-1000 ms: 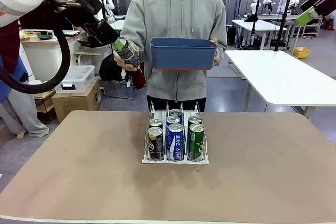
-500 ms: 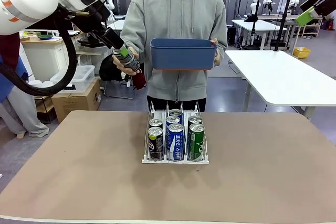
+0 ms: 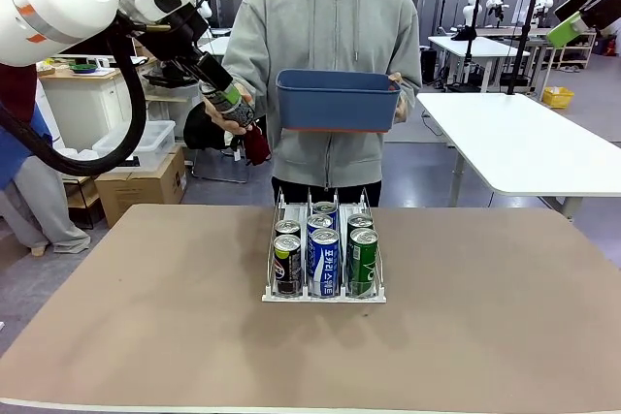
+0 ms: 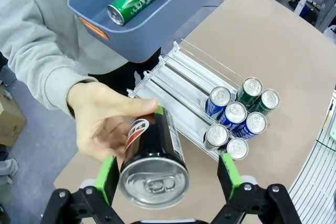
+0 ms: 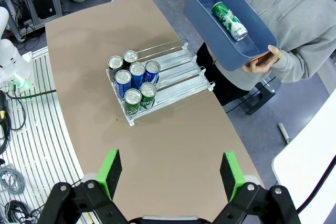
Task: Fill the beverage cans into the dispenser.
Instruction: Pick up the Pepsi coke handed by the human.
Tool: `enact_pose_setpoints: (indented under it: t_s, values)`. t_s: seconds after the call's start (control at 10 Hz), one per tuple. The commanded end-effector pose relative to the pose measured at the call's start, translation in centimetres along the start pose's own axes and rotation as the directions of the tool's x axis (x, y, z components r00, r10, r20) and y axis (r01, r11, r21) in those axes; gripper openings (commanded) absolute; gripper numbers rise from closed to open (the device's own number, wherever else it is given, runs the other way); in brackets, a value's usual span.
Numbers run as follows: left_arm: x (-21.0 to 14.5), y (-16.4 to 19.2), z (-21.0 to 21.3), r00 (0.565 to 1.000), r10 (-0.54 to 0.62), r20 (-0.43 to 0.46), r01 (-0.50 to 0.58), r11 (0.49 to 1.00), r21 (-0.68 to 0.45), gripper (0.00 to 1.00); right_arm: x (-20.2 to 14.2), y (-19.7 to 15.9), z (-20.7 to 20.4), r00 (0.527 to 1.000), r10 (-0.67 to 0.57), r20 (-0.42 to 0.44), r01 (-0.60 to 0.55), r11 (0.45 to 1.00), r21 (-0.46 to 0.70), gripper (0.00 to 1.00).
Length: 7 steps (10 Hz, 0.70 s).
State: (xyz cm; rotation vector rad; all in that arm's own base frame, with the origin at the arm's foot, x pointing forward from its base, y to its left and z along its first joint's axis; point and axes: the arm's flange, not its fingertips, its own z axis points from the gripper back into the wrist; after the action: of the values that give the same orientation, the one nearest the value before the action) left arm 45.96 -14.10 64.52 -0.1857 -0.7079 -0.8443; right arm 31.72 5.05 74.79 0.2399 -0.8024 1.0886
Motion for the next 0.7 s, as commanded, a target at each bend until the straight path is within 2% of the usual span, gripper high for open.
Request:
enact_pose_setpoints:
  t_s: [0.0,0.4,0.6]
  values:
    - [0.12,0.84,-0.65,1.0,-0.009,0.016,0.009,1.0,-0.001,1.0,-0.06,-0.03,-0.12,1.0,0.006,-0.001,-0.006,1.0,0.002,1.0]
    - [-0.02,1.2,-0.88,0.999,-0.027,-0.04,0.026,1.0,-0.008,1.0,-0.06,-0.03,-0.12,1.0,0.006,-0.001,-0.006,1.0,0.002,1.0]
    - [0.08,0.5,-0.99,1.0,0.006,-0.012,-0.006,1.0,-0.002,1.0,-0.06,-0.03,-0.12,1.0,0.006,-0.001,-0.006,1.0,0.002,1.0]
